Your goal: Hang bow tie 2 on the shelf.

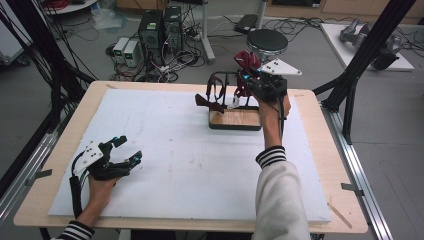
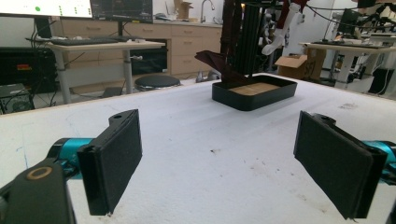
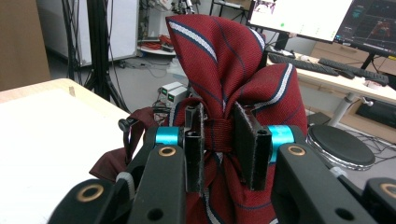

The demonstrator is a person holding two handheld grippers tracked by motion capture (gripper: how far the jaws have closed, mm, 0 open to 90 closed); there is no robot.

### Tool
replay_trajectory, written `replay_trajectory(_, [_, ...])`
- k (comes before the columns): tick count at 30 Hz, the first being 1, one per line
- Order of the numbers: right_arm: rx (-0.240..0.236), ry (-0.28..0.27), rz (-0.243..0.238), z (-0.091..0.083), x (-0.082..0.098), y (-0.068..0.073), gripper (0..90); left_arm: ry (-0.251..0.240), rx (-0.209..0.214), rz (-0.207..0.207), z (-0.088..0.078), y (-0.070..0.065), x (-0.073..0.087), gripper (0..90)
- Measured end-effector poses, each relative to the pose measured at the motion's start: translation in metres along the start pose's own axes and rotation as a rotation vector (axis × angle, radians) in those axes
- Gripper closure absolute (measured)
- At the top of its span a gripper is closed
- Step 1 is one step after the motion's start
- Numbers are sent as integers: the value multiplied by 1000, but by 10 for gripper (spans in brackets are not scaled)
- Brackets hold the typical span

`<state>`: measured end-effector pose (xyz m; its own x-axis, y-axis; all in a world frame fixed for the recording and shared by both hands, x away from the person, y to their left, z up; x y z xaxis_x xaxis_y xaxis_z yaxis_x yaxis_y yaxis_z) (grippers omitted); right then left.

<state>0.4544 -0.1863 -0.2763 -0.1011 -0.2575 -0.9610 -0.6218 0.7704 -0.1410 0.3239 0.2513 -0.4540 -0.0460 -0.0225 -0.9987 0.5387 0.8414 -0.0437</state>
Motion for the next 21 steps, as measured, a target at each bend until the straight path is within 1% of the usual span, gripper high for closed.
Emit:
replay_trajectory(3, [1,17,-11,2,1,0,744,0,0,1,0,0,0,156])
replay_trajectory(12, [16,41,-29,8,5,-1,743,0,-1,0,0,0,0,156])
replay_trajectory(13, [17,46,-18,9,5,-1,744,0,1,-2,0,0,0,156])
replay_trajectory(14, [18,43,-34,10,6,-2,744,0,1,-2,0,0,0,156])
replay_trajectory(15, [25,48,-37,11,6,-3,744,0,1,-3,0,0,0,156])
replay_trajectory(21, [39,62,-37,15,11,-8,744,0,1,-2,0,0,0,156])
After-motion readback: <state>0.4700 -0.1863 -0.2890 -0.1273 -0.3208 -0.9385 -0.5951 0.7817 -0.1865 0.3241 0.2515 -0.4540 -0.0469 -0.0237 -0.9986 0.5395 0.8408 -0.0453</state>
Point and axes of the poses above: each handheld gripper's, and its own axes: z roughly forward along the jaws, x roughly out of its underside, y roughly to its left, the point moved 3 cm from there along z, roughly forward along the jaws, and after that the axes turned 9 degrees about -x, right-handed, at the moved point
